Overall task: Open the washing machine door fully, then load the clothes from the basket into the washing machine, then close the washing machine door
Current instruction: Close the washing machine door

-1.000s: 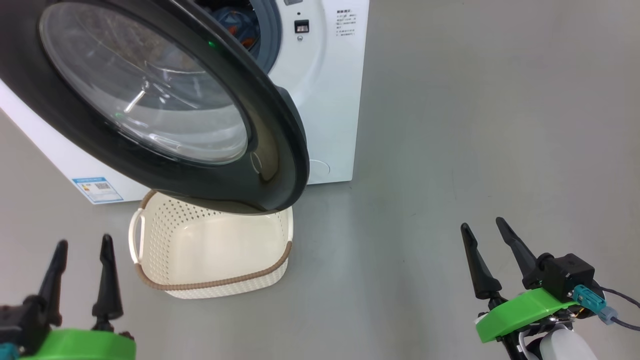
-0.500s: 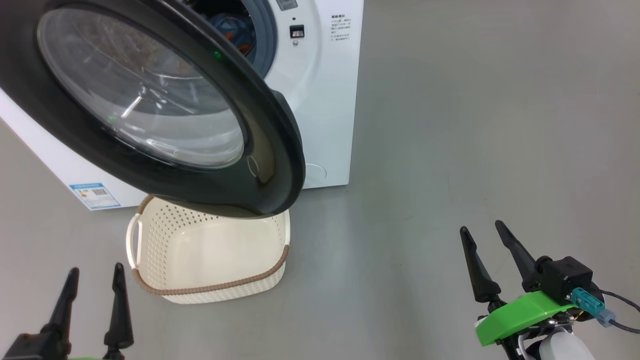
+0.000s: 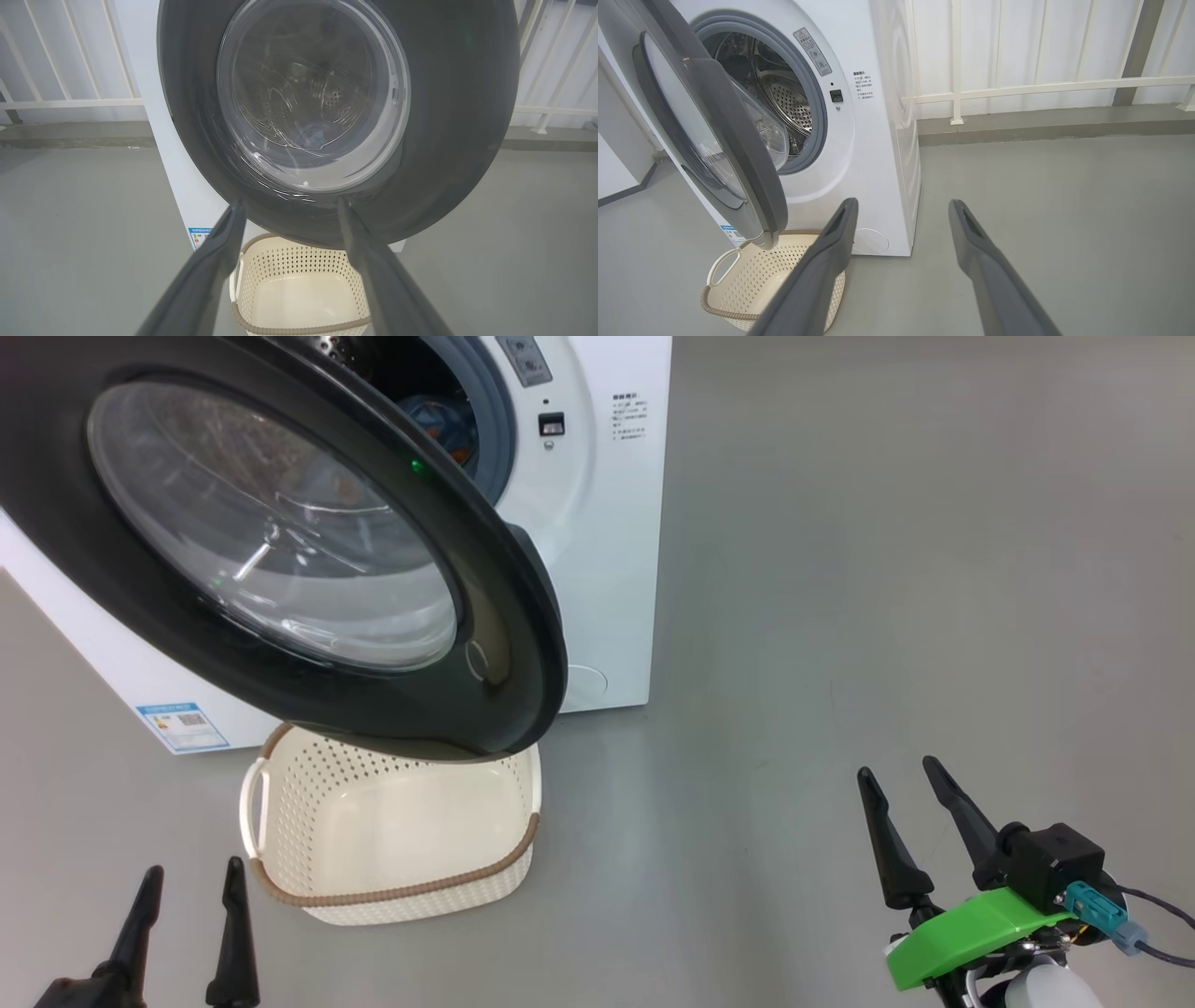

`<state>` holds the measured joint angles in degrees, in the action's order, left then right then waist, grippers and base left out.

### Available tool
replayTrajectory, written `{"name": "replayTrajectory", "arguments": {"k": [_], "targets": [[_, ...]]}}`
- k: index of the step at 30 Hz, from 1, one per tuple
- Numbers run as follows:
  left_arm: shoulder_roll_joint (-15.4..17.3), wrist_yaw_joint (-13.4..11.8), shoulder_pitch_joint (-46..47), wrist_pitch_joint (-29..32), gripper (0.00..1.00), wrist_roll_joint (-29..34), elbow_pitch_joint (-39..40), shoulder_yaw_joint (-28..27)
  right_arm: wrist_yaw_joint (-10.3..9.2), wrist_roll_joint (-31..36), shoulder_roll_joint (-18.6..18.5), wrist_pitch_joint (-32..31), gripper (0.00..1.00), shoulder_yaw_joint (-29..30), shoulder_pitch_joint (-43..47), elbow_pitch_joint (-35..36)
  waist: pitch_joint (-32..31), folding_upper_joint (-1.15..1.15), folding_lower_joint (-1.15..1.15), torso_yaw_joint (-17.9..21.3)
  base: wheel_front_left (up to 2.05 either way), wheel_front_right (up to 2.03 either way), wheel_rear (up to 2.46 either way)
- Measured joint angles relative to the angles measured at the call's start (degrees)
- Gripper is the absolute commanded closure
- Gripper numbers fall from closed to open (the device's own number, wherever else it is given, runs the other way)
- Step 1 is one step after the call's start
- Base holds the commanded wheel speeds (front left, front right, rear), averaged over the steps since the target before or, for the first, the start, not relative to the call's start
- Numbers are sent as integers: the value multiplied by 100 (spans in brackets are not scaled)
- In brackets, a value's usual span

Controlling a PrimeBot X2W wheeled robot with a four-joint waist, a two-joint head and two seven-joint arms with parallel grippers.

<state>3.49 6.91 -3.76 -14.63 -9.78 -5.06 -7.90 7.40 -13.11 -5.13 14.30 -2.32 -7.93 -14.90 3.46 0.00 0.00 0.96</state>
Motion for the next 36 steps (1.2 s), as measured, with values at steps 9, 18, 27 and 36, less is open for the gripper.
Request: {"name": "replayTrajectory", "arguments": {"k": [9,18,27,36], "targets": [[-40,19,-12,0,0,100,-71,-54,0,0,2,0,0,1,115,4,-43,0,0,-30,0,0,0],[-67,42,-75,0,0,142,-105,-80,0,0,2,0,0,1,115,5,-34,0,0,-33,0,0,0],[-76,42,-96,0,0,143,-121,-79,0,0,-1,0,0,1,115,4,-45,0,0,-54,0,0,0],[-79,43,-96,0,0,143,-121,-81,0,-16,8,0,100,55,115,-22,-17,0,0,-84,0,0,0]]}}
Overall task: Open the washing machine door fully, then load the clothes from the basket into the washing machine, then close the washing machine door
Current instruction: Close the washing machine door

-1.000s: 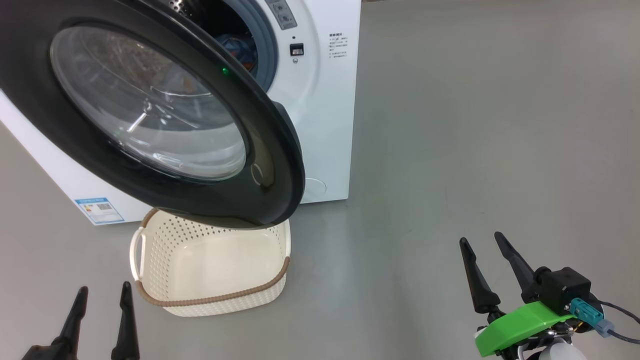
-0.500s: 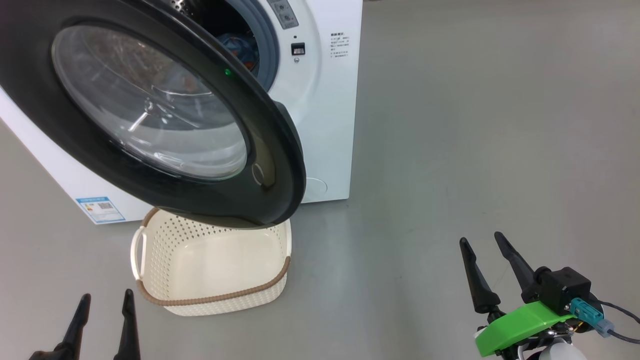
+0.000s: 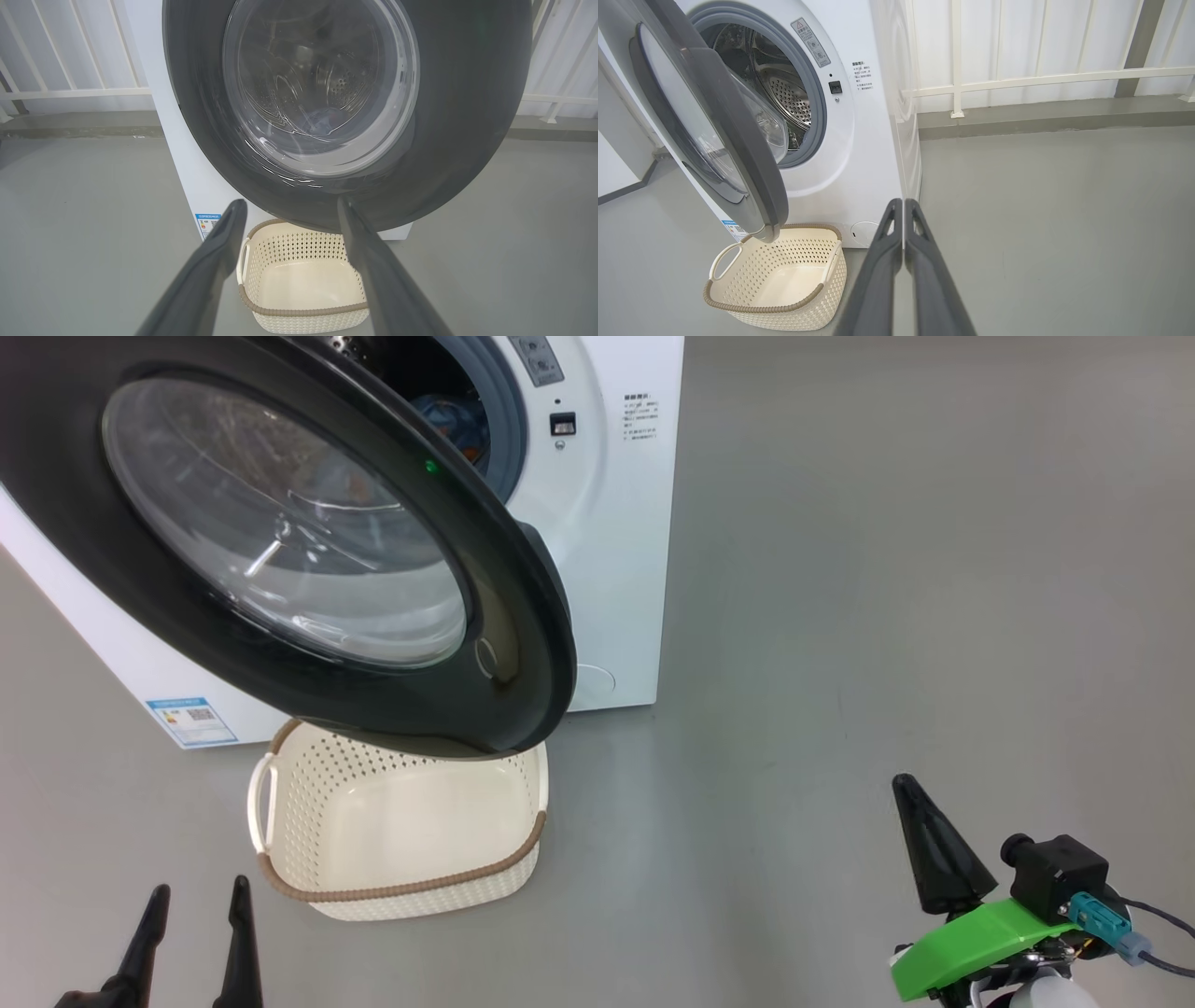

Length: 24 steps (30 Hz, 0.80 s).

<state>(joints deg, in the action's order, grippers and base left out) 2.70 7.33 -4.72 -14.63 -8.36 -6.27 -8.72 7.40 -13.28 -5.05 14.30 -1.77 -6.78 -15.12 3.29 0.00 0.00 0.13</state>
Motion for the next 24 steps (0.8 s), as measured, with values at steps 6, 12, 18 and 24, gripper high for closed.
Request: {"name": "replayTrajectory", "arguments": {"k": [6,12,18,24], "targets": [[-5,0,1,0,0,0,5,0,0,-56,40,1,100,66,-1,99,43,0,0,0,0,0,0],[-14,0,5,0,0,0,16,-2,0,-119,91,1,100,86,-43,815,95,0,0,-4,0,0,0],[-21,0,16,0,0,0,15,4,0,-293,80,2,100,-219,-443,1969,127,0,0,-41,0,0,0],[-32,0,23,0,0,0,18,21,0,-445,-81,45,100,-962,-906,2743,138,0,0,-101,0,0,0]]}}
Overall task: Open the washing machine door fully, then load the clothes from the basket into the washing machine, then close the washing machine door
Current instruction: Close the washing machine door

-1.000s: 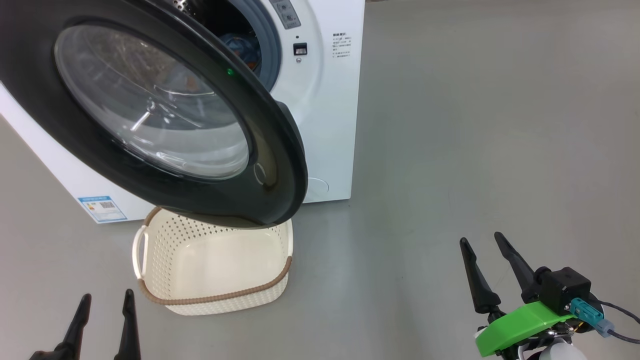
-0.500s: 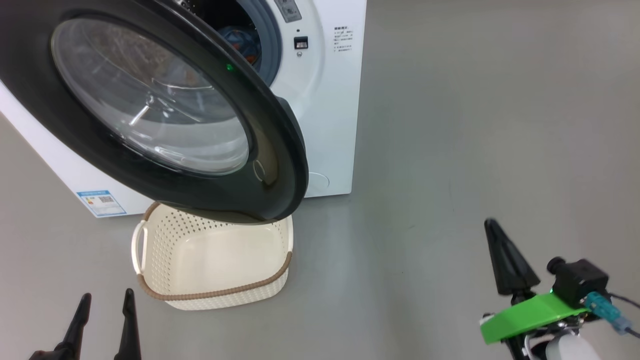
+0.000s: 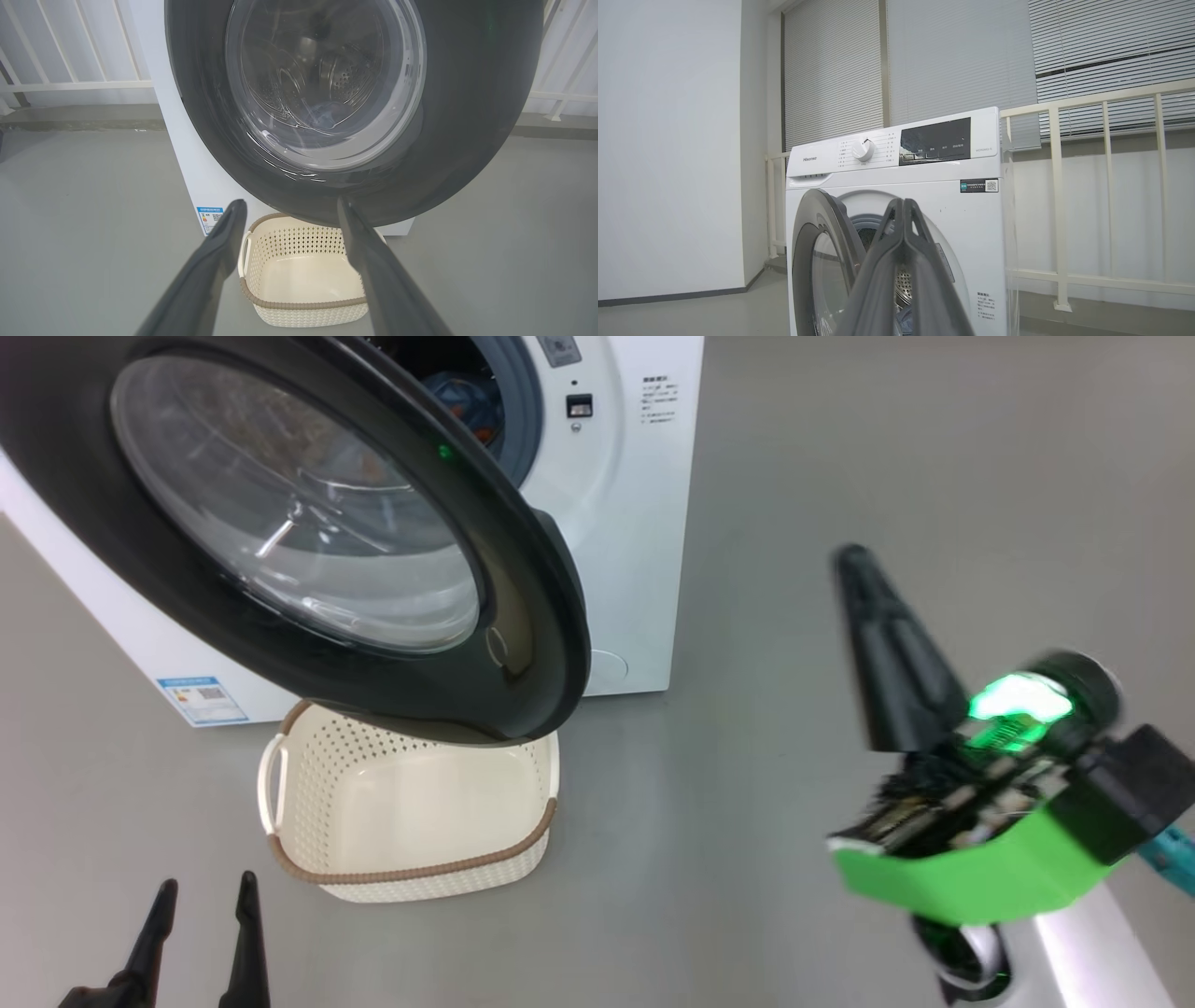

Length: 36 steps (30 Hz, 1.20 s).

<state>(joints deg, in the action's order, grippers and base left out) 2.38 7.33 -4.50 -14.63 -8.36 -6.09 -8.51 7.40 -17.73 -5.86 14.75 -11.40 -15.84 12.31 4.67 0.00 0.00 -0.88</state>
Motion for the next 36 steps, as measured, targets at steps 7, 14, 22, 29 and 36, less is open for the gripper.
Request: {"name": "replayTrajectory", "arguments": {"k": [7,14,22,29,36], "targets": [[-5,0,33,0,0,-3,3,115,0,-348,-192,-212,100,-1491,-570,413,64,0,0,-175,0,0,0],[-9,0,209,0,0,-15,29,230,0,-672,-202,-477,100,-2529,-807,10,181,0,0,-359,0,0,0],[-12,0,391,0,0,-147,119,465,0,-837,-219,-567,100,-3167,-804,-969,421,0,0,-609,0,0,0],[-19,-1,705,0,0,-359,223,780,0,-846,-289,-450,100,-3108,-876,-1704,774,0,0,-872,0,0,0],[-25,-59,1030,0,0,-460,342,936,0,-622,-290,-307,100,-2472,-1209,-2218,1195,0,0,-1116,0,0,0]]}}
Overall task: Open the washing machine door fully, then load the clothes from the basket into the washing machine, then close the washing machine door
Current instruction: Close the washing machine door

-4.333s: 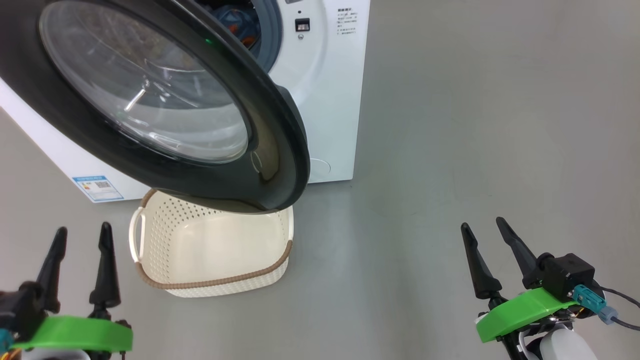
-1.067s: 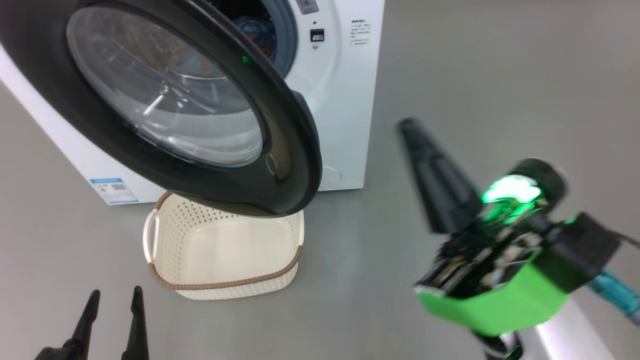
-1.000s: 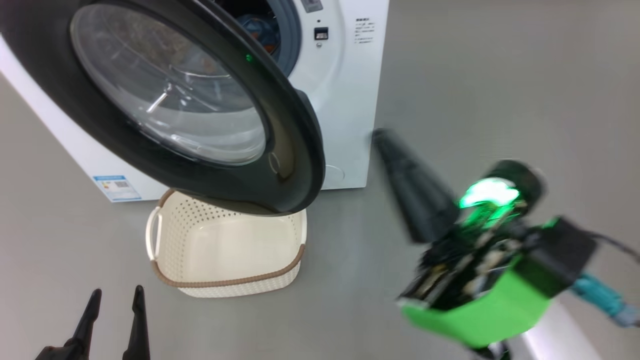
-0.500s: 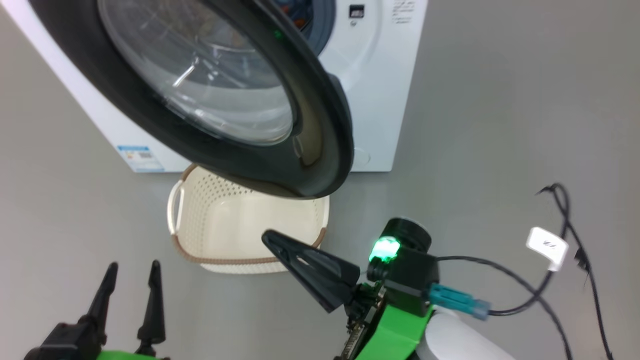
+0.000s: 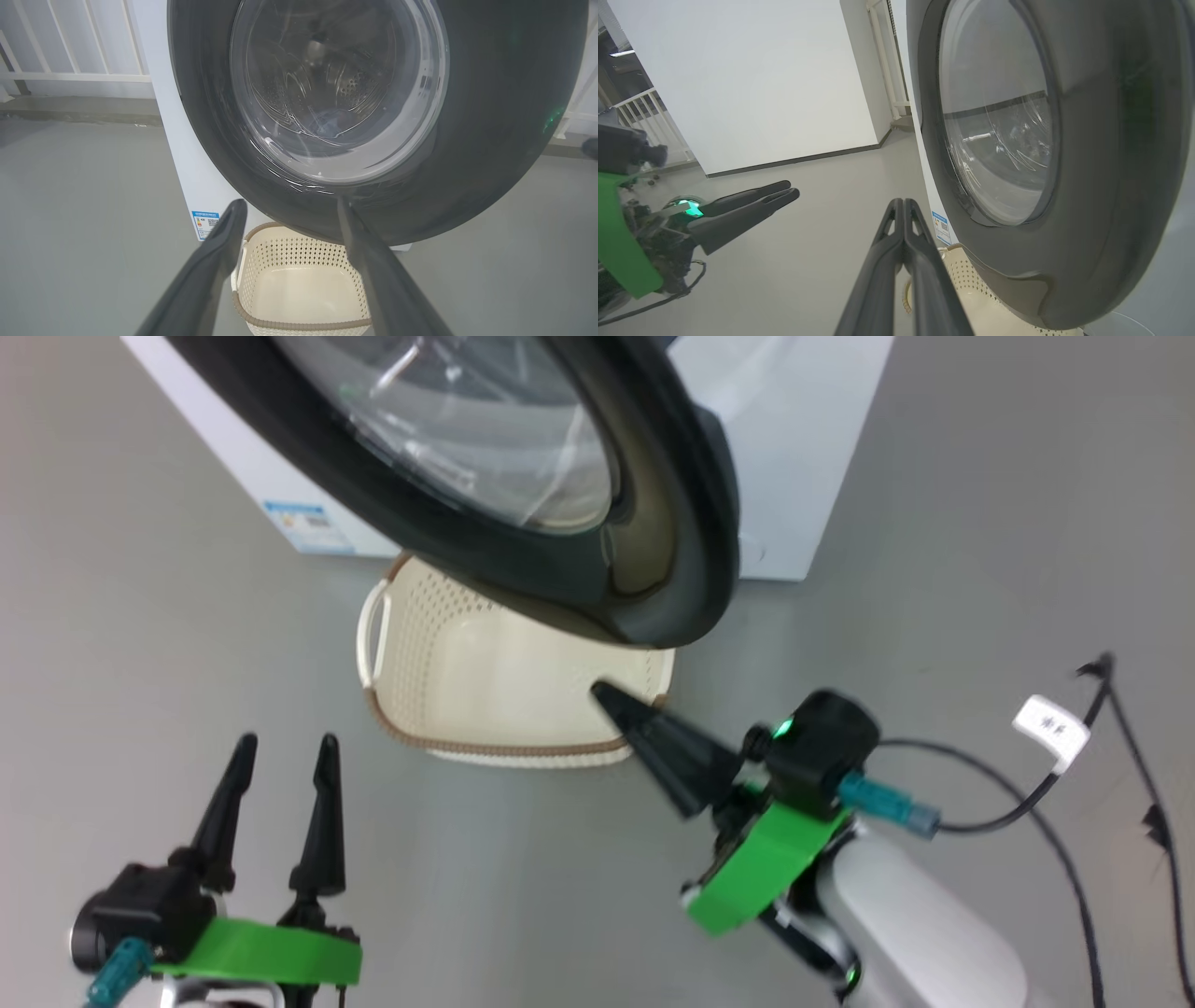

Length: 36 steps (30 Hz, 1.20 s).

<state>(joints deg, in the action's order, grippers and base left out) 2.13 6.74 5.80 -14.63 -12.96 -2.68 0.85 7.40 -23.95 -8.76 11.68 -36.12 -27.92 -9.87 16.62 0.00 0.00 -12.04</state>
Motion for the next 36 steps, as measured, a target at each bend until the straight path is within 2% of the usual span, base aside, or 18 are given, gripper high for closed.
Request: {"name": "replayTrajectory", "arguments": {"k": [14,21,31,36], "targets": [[-25,-81,534,-1,0,-167,73,245,0,237,82,205,100,907,-894,-643,641,0,0,-241,0,0,0],[-32,-87,819,-1,0,-263,140,364,2,297,214,257,100,1443,-1454,-735,942,0,0,-280,0,0,0],[-37,-85,1180,-1,0,-339,167,610,2,600,208,264,100,2382,-2366,-815,1433,0,0,-356,0,0,0],[-42,-85,1400,-1,0,-433,179,703,2,739,146,307,100,2570,-2806,-898,1680,0,0,-422,0,0,0]]}}
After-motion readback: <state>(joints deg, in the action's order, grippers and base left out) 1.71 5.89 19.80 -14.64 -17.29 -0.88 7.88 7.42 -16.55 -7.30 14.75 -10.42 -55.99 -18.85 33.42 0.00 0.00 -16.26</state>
